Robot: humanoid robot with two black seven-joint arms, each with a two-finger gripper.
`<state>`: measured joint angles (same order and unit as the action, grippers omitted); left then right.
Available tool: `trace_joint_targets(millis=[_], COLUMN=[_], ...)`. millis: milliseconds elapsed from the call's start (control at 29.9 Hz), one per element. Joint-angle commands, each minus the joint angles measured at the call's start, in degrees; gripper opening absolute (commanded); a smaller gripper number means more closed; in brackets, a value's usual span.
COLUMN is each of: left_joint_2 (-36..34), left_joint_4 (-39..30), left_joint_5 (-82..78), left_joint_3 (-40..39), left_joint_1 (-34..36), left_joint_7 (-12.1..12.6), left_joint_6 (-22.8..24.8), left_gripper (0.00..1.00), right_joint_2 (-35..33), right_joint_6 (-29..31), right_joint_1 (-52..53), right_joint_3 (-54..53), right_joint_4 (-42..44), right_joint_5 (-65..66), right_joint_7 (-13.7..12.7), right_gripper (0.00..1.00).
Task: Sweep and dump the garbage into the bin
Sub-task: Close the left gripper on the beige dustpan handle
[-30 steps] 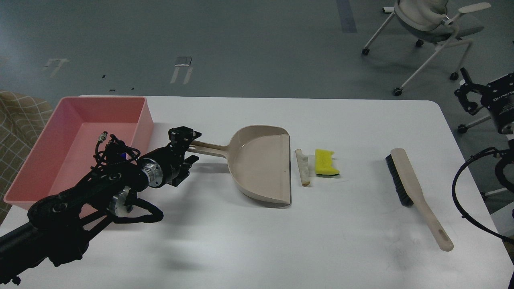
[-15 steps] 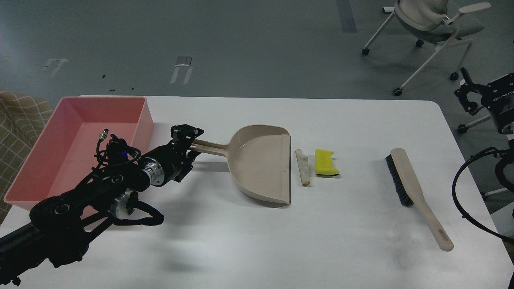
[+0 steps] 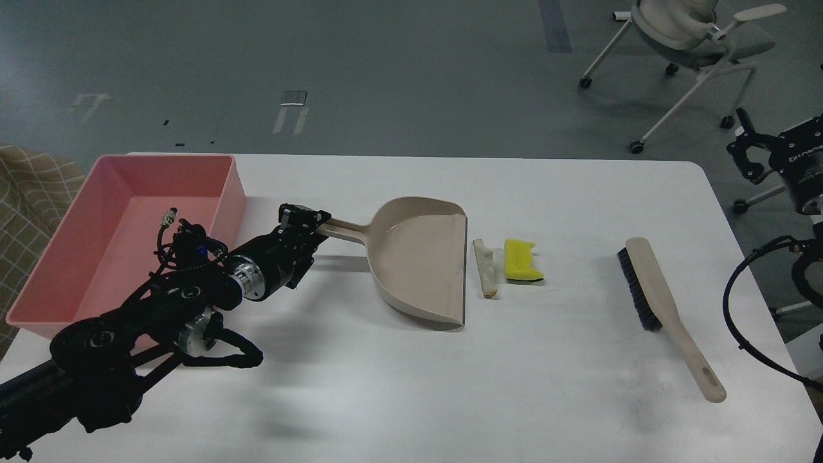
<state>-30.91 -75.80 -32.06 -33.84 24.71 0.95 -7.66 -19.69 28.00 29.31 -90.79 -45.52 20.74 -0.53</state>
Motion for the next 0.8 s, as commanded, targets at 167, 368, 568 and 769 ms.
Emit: trace_joint_targets(millis=[167, 368, 568, 769], left_joint_2=[0.1, 0.1, 0.2, 0.9], left_joint_4=[2.2, 2.6, 4.0, 5.1], left_joint_5=[-0.1, 0.0, 0.0, 0.2], left_joint_3=[-0.4, -0.4, -0.9, -1.1], left_joint_1=[0.0, -0.1, -0.1, 0.2], left_joint_7=[0.1, 0.1, 0.0, 0.0], left_joint_6=[-0.1, 0.1, 0.0, 0.0], left_gripper=[0.36, 0.39, 0.45, 0.46], right_joint_2=[-0.1, 0.1, 0.0, 0.0], right_joint_6=[0.0, 0.0, 0.0, 0.0], right_joint_1=[-0.2, -0.2, -0.2, -0.7], right_joint_3=[0.0, 0.0, 0.0, 0.0], right_joint_4=[-0.3, -0.4, -0.4, -0.4], right_joint_5=[0.0, 0.0, 0.0, 0.0], right_joint_7=[0.0, 0.0, 0.0, 0.0], right_gripper=[1.00, 1.00, 1.00, 1.00])
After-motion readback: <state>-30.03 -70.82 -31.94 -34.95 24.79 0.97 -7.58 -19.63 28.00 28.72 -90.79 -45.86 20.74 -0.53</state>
